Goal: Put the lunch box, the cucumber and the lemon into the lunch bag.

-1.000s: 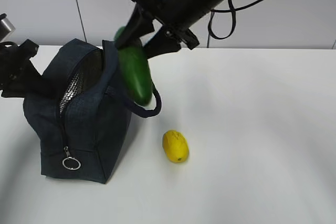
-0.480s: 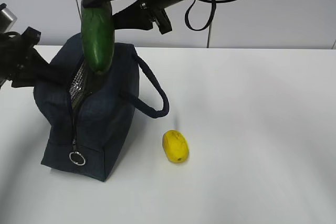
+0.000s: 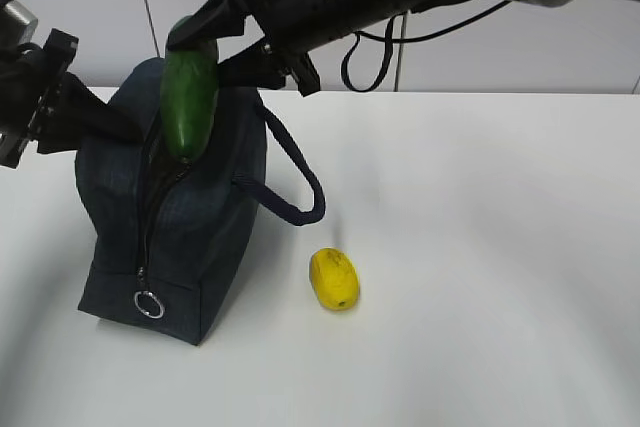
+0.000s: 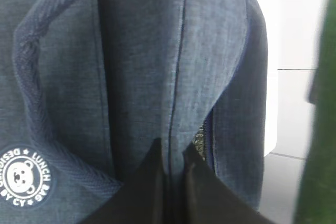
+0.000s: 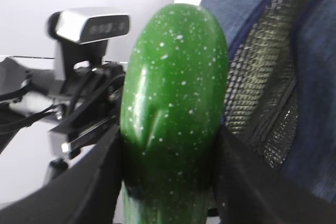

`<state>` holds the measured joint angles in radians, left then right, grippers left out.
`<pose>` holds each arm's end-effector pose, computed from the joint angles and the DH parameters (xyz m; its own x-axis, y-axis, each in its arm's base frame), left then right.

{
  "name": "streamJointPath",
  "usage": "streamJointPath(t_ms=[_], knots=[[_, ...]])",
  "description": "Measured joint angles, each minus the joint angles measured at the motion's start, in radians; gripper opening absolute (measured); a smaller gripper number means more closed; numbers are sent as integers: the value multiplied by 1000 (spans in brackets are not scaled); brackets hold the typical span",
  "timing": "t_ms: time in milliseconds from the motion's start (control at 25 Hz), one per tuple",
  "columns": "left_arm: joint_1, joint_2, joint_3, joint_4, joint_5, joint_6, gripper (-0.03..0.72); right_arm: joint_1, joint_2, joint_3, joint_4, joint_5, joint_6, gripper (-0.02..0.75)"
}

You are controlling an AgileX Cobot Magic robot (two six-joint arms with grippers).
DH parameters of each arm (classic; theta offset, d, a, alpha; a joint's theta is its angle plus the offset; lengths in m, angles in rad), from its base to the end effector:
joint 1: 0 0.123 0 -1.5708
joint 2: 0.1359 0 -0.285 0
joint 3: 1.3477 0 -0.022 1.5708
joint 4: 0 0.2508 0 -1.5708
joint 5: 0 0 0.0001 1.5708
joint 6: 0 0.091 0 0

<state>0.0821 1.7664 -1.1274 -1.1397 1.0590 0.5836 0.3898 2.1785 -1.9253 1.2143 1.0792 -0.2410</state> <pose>0.3431 -0.0441 0.2282 -0.9567 -0.2202 -0.1903 0.0219 0.5977 -0.8014 0.4169 0.2526 0.2783 -0.9712 -0.0246 -0.2369 -0.2278 0.3870 0.8935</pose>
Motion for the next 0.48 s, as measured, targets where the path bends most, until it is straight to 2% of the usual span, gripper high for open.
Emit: streamJointPath(t_ms=[480], knots=[[0,0,0,-43,19,19,0,0,130,-2,19,-4,2,382]])
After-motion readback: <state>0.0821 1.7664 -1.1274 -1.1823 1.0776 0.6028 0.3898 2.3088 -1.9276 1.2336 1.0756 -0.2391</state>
